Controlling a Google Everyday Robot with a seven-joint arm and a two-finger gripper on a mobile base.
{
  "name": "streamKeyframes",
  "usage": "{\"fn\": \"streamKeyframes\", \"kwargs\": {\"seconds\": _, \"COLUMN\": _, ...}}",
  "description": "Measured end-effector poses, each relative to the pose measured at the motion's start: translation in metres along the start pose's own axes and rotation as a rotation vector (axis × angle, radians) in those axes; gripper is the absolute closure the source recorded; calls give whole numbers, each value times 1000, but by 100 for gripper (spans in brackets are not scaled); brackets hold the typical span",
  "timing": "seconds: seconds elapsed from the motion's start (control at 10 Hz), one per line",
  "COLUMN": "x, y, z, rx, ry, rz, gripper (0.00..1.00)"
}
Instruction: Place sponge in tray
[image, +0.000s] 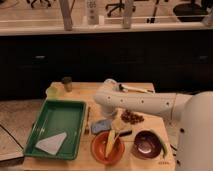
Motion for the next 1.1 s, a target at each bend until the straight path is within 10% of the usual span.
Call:
{"fn": "streamKeyframes", "kwargs": {"seconds": 0.3, "x": -7, "y": -11, "z": 1, "rx": -3, "ry": 0, "rz": -33, "gripper": 22}}
{"fn": "streamKeyframes", "kwargs": {"seconds": 1.1, "x": -15, "y": -16, "z": 15, "rx": -5, "ry": -24, "rz": -70, "gripper": 98}}
